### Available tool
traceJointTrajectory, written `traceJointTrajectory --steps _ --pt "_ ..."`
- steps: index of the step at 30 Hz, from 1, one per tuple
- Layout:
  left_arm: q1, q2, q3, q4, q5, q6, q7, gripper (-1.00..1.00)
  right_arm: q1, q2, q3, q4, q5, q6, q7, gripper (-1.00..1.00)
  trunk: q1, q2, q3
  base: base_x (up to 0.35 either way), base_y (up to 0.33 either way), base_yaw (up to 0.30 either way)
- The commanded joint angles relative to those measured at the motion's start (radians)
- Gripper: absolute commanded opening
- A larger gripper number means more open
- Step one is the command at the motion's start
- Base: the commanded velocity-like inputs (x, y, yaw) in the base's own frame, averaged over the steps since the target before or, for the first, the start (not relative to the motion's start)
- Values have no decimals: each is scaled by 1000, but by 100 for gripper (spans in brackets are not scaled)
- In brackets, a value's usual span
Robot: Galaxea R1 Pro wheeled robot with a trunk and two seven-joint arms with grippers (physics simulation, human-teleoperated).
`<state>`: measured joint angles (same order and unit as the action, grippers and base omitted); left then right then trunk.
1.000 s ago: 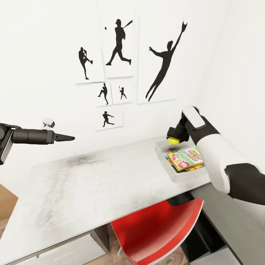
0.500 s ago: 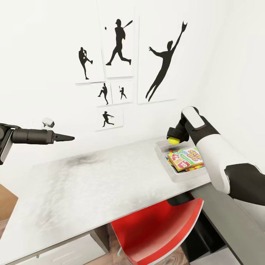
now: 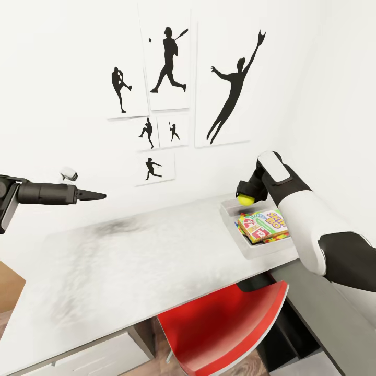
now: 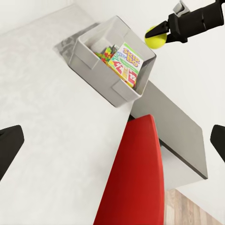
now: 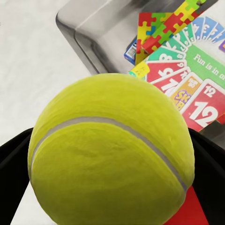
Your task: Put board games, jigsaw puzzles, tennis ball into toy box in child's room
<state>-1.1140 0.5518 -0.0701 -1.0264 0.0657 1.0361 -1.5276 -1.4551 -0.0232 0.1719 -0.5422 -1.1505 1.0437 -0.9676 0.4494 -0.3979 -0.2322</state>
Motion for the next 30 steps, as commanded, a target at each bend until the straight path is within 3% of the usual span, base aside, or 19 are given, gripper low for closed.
traceJointTrajectory --steps 1,18,30 --pt "-1 0 -4 0 5 11 0 100 -1 -1 8 -1 -11 4 -7 -100 1 -2 -2 0 0 0" --pt "-1 1 -4 0 6 10 0 100 -1 0 9 -2 -11 4 23 -100 1 -2 -2 53 0 4" --pt "-1 -1 -4 0 5 11 0 100 -1 -1 9 -2 -11 4 23 -100 1 -2 1 6 -1 130"
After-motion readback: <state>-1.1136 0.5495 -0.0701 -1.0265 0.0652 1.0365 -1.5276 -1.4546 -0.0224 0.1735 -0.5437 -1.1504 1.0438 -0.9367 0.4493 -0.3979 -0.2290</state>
